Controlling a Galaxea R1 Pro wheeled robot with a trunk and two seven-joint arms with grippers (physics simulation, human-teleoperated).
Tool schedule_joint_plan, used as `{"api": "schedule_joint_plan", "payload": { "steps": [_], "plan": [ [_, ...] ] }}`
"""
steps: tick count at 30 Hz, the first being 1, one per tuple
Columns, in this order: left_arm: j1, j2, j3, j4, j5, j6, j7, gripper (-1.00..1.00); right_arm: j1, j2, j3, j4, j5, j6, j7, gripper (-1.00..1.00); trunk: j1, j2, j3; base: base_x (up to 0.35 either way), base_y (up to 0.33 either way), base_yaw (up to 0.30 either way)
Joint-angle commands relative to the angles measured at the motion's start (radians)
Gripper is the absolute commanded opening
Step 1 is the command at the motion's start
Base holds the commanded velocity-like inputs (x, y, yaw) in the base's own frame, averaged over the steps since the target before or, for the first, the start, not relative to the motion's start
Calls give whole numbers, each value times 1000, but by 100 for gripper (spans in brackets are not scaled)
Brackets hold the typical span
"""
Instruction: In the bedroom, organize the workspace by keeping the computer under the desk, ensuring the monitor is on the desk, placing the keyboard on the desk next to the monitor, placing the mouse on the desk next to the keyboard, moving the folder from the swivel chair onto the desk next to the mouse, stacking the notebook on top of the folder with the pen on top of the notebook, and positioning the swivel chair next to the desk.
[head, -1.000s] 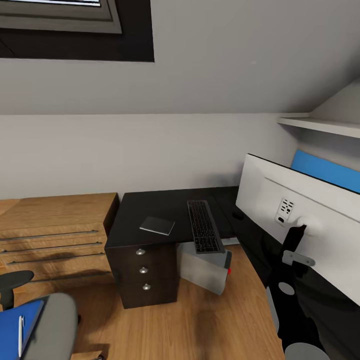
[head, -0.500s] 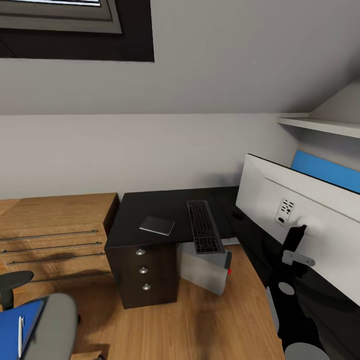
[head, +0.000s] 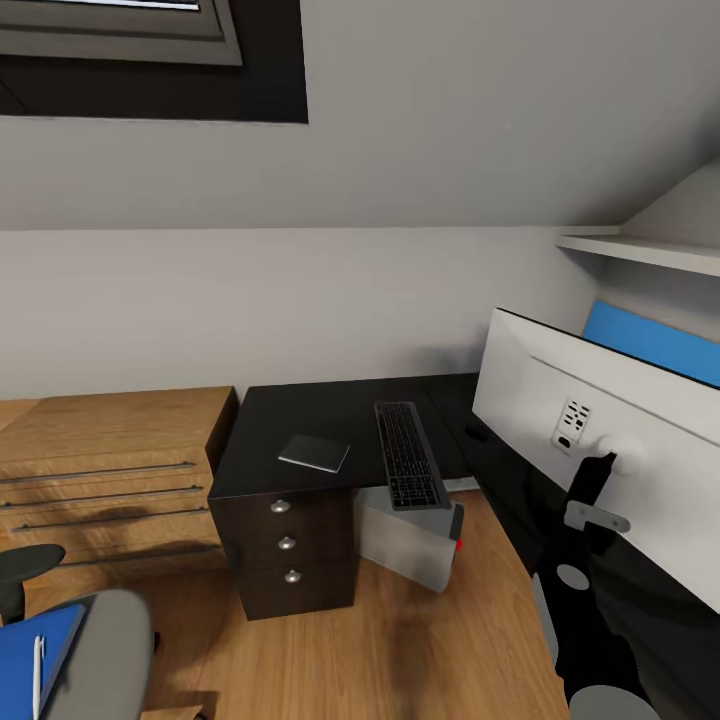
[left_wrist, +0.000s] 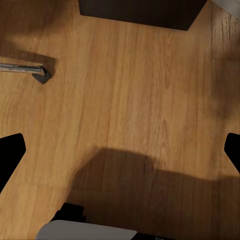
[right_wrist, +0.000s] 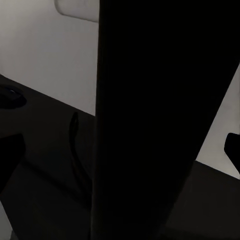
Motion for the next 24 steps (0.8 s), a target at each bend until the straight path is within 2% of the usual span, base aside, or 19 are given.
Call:
{"api": "schedule_joint_plan", "payload": {
  "steps": [1,20,21,24],
  "plan": [
    [-1,0,-9,0,5,-4,7,100,-1,1,-3,0,8,-2,-1,100,0,-1,-1,3,0,0],
    [-1,0,-8,0,5,-4,7,100,-1,-4,-3,28,8,0,-1,100,0,-1,-1,0,0,0],
    [-1,0,-8,0,5,-4,7,100,-1,-4,-3,29,8,0,-1,-100,0,-1,-1,0,0,0],
    [-1,0,-8,0,5,-4,7,100,-1,-4,-3,32,8,0,-1,-100,0,-1,-1,0,0,0]
  ]
}}
